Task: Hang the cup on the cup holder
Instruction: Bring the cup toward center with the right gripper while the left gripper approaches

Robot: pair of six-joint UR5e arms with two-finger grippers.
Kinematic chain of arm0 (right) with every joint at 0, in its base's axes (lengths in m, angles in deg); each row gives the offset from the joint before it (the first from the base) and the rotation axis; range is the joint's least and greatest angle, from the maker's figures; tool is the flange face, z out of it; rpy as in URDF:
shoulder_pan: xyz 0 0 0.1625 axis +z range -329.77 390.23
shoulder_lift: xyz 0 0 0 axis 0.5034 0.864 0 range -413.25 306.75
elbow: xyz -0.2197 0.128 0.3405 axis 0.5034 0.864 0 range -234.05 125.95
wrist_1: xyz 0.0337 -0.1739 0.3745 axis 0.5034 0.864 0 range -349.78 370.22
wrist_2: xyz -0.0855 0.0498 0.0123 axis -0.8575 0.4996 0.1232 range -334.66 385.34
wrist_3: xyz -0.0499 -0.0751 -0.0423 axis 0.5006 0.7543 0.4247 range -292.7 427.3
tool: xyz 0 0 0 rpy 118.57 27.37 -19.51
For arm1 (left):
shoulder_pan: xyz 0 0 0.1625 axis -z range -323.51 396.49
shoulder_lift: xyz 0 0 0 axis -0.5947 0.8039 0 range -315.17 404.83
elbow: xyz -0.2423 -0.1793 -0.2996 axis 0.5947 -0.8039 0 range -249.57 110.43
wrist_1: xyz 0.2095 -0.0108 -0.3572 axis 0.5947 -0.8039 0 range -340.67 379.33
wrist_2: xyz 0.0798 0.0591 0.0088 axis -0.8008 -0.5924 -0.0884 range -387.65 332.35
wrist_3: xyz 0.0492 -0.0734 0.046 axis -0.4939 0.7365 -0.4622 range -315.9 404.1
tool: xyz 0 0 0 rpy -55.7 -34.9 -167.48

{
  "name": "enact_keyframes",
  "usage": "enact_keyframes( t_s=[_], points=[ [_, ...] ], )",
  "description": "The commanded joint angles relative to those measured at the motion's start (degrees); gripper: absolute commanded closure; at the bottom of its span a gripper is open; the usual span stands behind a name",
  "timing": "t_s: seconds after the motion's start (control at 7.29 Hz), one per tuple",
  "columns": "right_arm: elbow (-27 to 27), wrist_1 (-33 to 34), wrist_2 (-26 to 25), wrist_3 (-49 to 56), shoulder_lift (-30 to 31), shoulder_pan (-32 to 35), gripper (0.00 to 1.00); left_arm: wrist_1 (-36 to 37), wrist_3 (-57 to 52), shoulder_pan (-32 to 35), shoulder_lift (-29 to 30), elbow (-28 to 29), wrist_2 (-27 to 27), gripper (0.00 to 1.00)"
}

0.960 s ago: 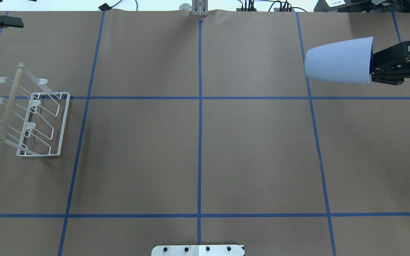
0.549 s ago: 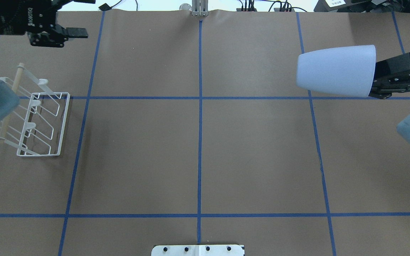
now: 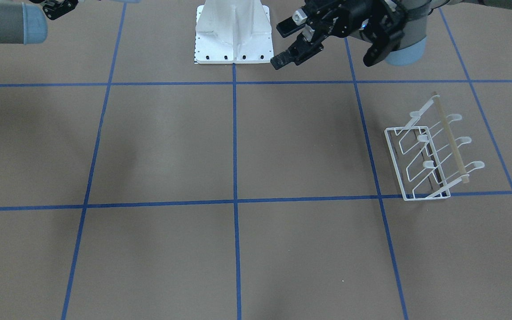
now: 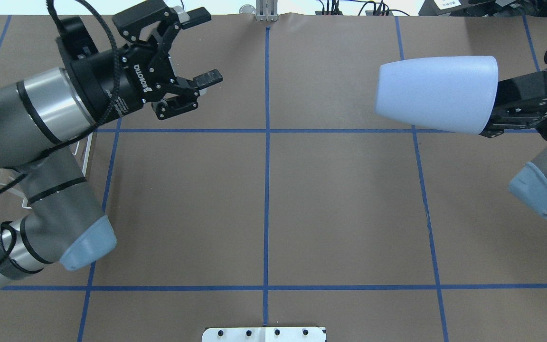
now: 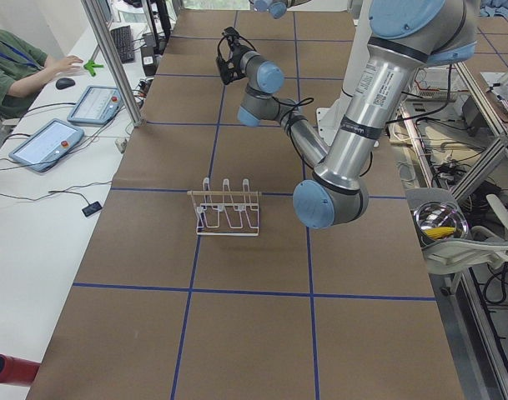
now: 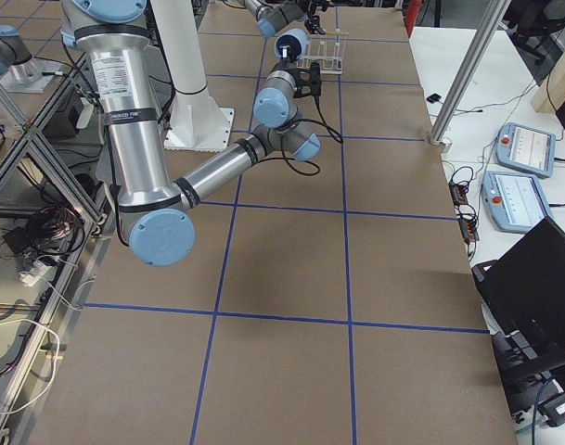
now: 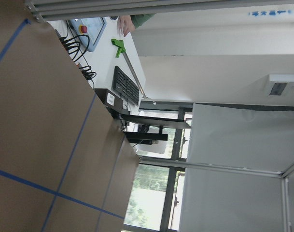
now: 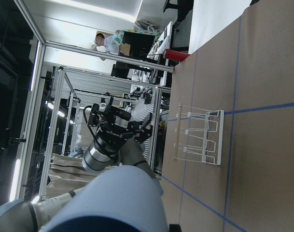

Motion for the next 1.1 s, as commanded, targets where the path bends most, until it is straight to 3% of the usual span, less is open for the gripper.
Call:
enact_keyframes(
  t_s=[0.0, 0.55, 0.96],
  points=[
    [0.4, 0.8, -1.1, 0.1, -3.3, -3.1, 1.0, -0.2, 0.6, -4.5, 2.4, -0.2, -2.7, 0.02],
    [1.1, 1.1, -1.2, 1.8, -6.6, -9.2, 1.0, 0.5, 0.8, -7.1, 4.1, -1.6, -2.7, 0.02],
    [1.4, 3.7, -1.1, 2.6, -7.6, -10.3, 1.0, 1.6, 0.8, -9.1, 5.9, -1.4, -2.7, 0.02]
  ],
)
